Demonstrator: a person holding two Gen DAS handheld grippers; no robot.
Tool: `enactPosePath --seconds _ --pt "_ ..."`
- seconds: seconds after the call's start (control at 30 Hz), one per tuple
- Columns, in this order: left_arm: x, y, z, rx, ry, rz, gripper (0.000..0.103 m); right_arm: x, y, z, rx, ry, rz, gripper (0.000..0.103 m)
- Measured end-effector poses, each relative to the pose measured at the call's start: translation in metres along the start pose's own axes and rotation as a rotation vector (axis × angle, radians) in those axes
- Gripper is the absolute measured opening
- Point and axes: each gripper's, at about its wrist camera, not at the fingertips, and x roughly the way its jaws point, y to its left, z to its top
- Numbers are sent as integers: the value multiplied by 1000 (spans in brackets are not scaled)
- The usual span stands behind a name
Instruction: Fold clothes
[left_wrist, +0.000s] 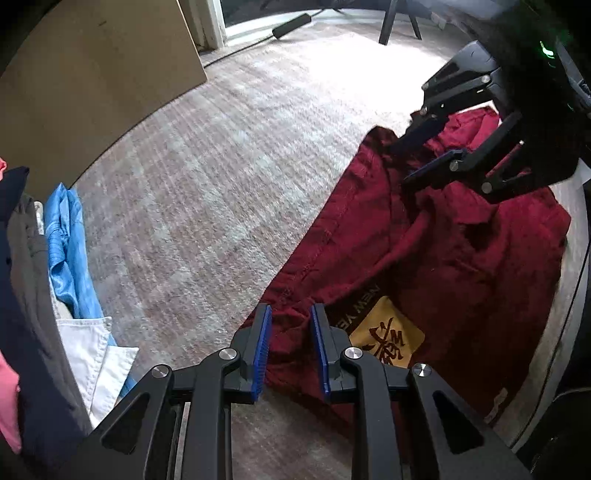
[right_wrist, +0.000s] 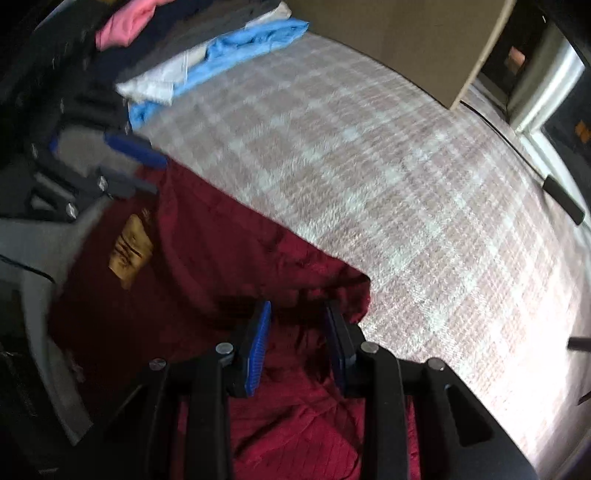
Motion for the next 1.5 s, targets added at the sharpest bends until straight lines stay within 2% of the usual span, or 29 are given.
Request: enactPosePath --seconds 0.07,0.1,0.13,0.17,0.4,0.5,0.57,0.63,0.73,0.8,0.83,0.9,1.0,1.07,1.17,1.23,1.3,1.37,1.4,1.43,1.5 --pt "2 -4 -1 27 1 13 19 1 5 0 -21 -9 -21 27" --pt "2 -4 -2 33 2 14 19 1 5 -1 -22 -12 -18 16" --pt "1 -5 -2 34 1 10 11 0 4 -1 -14 -13 -12 7" --pt "0 -4 -3 26 -2 8 4 0 2 -1 -4 -13 -6 6" --pt "-28 16 -10 -94 -87 5 3 -22 -29 -4 191 -118 68 6" --pt "-37 24 -18 -129 -101 2 3 -22 -52 -9 302 -116 145 6" --pt "-43 30 -23 -152 -110 0 3 -16 -57 -11 343 -115 166 6" --pt "-42 30 -27 -168 -89 14 3 -7 -57 -8 379 -118 196 9" --pt "-27 28 -23 -182 -37 38 9 -7 -54 -8 361 -100 131 12" --pt "-29 29 -23 -186 -35 60 12 -22 -55 -10 361 -146 150 14" --pt "-32 30 -24 -191 -39 72 15 -32 -57 -12 369 -177 160 23" --pt "-41 33 -27 -215 -47 97 21 -52 -62 -20 392 -234 157 34" --pt "-62 25 -40 -229 -62 99 21 -86 -74 -48 445 -284 146 34" --pt "-77 10 -54 -231 -64 74 22 -100 -72 -73 499 -291 119 34" --pt "-98 -17 -78 -233 -62 26 24 -114 -95 -137 575 -258 99 34" --pt "-91 -29 -81 -233 -57 -7 24 -120 -96 -185 653 -239 104 34" --pt "-90 -48 -91 -230 -46 -50 24 -118 -84 -224 698 -201 115 34" --pt "-86 -70 -98 -215 -35 -101 24 -114 -69 -256 728 -166 130 29" --pt "-85 -83 -102 -202 -34 -128 24 -110 -62 -266 733 -154 141 22" --pt "-83 -94 -106 -184 -31 -150 24 -107 -54 -276 738 -143 153 20" --pt "-74 -113 -109 -134 -25 -173 24 -105 -39 -285 716 -123 107 20"
